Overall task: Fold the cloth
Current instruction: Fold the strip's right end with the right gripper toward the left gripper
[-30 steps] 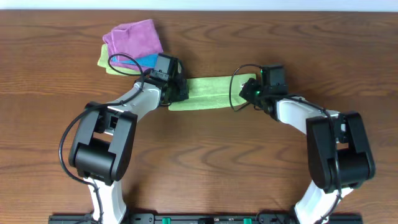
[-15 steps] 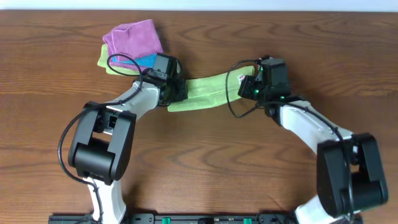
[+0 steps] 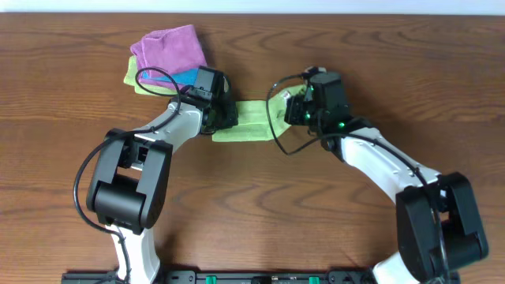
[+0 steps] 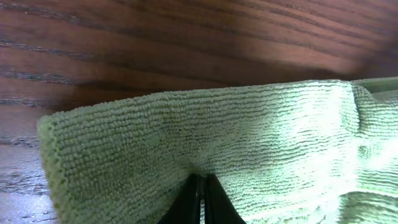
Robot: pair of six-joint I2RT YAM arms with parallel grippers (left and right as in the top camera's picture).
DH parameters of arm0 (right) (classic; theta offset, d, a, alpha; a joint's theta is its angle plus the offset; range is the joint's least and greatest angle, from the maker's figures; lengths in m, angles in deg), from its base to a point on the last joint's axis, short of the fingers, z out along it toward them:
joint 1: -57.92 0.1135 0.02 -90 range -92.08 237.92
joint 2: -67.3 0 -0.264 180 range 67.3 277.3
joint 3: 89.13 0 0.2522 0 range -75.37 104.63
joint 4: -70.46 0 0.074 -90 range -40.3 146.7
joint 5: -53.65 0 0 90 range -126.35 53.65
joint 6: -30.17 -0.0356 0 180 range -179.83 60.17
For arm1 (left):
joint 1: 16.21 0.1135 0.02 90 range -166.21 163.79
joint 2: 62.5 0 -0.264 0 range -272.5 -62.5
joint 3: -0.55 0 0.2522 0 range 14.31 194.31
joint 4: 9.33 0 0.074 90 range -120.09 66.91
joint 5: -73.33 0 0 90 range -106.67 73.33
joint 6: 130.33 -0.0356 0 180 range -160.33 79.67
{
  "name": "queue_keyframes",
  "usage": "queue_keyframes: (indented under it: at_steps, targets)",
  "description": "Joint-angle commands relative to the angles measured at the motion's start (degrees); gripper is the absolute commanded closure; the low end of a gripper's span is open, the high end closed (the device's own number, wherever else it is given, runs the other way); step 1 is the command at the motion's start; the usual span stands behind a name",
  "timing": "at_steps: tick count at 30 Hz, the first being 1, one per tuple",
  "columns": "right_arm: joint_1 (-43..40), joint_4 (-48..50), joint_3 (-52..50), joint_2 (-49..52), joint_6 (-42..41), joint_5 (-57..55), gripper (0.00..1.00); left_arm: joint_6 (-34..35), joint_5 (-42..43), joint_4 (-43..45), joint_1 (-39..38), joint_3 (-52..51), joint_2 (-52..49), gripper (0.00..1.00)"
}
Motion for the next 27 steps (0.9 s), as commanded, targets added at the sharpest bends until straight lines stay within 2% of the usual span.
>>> queue_keyframes:
  at_steps: [1,27]
  targets:
    - [1.81,0.04,2.93,-1.27,1.25,-0.15,0.99,-1.42,-1.05,-0.55,0.46,0.90,-1.53,0.94]
    - [9.20,-0.83,6.93,-0.48,2.71,0.09,0.99,-1.42,0.00,-3.69,0.52,4.90,-0.76,0.94]
